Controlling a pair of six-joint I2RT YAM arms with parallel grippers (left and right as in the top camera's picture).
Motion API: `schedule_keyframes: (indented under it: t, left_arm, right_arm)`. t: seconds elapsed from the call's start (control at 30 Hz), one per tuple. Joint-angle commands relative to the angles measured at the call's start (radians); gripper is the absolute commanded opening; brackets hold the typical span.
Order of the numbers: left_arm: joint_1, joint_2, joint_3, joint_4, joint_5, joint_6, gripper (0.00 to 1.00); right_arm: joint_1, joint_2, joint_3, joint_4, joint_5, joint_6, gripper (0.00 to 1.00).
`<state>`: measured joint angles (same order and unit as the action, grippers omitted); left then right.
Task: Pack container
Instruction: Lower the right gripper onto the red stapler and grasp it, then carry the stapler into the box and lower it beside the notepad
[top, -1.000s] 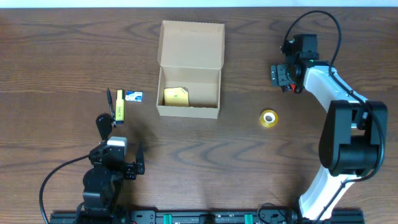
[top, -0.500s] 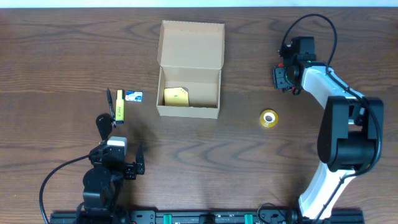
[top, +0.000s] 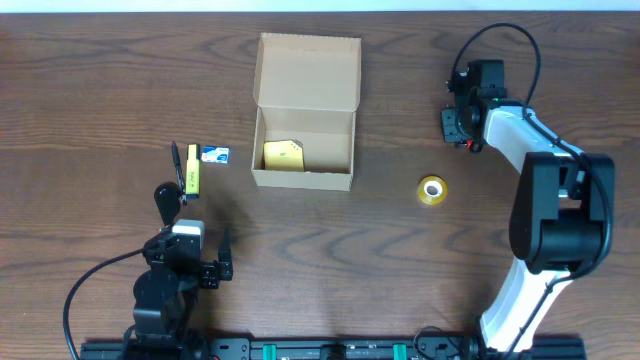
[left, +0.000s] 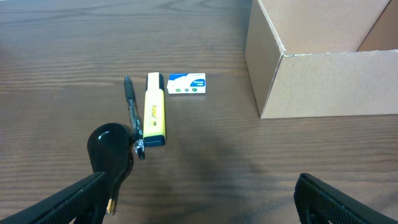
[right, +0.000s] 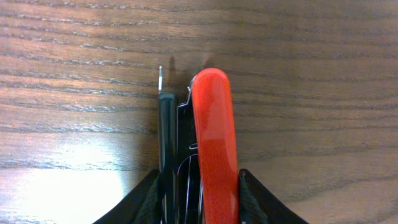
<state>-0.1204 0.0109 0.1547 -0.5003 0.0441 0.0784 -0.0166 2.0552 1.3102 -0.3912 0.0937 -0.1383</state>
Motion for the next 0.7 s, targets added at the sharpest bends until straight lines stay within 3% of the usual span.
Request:
schedule_keyframes:
  t: [0.0,0.13,0.23,0.53,0.67]
  left_arm:
    - [0.004,-0.007,-0.016,0.0,-0.018,0.003,0.95]
    - [0.004,-0.007,-0.016,0.0,-0.018,0.003,0.95]
    - [0.004,-0.007,-0.016,0.0,-0.018,0.003,0.95]
    - [0.004,-0.007,-0.016,0.0,-0.018,0.003,0.95]
    - [0.004,-0.007,-0.016,0.0,-0.018,0.003,0.95]
  right_arm:
    - [-0.003,0.025,0.008,-0.002,0.003,0.002,0.33]
    - [-0.002,0.025,0.008,-0.001,0.003,0.002,0.22]
    - [-0.002,0.024,0.008,0.002,0.003,0.003,0.01]
    - [0.045,-0.053,0.065,0.007,-0.004,0.001,0.01]
    - [0.106,-0.141,0.116,0.006,-0.118,-0.095,0.01]
